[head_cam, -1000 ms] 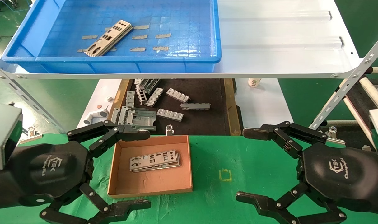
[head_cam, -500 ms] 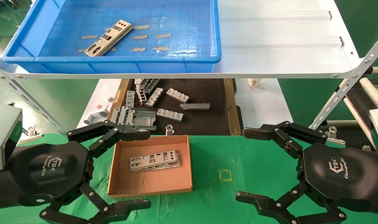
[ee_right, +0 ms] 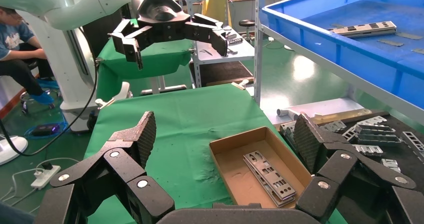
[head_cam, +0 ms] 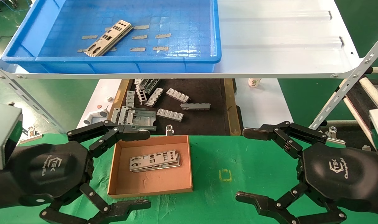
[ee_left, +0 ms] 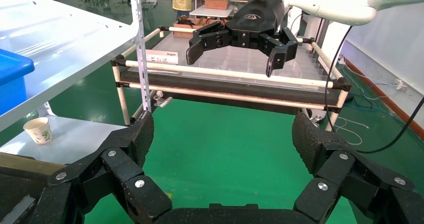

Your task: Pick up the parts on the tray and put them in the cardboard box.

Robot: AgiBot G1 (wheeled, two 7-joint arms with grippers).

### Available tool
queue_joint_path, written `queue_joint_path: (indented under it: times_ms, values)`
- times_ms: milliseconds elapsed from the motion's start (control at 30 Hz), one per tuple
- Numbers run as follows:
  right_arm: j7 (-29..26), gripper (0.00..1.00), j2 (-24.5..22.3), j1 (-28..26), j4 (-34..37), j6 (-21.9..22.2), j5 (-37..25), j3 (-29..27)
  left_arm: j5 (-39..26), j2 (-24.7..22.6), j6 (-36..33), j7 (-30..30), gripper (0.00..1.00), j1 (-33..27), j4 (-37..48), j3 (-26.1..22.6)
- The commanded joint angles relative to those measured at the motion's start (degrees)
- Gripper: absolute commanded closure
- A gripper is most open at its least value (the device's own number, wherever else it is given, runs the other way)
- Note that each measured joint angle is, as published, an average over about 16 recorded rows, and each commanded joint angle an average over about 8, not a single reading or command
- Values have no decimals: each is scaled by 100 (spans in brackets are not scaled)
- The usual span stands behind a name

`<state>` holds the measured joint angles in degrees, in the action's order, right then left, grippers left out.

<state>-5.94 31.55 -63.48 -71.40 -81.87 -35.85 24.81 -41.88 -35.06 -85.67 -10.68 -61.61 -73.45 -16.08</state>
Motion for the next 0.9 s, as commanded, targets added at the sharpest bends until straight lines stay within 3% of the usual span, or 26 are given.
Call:
queue_joint_path:
  times_ms: [33, 900]
  values:
    - [0, 0, 0, 0, 0, 0, 0, 0, 0, 0, 0, 0, 0, 0, 0, 0]
    - [0, 0, 0, 0, 0, 0, 0, 0, -1, 0, 0, 0, 0, 0, 0, 0]
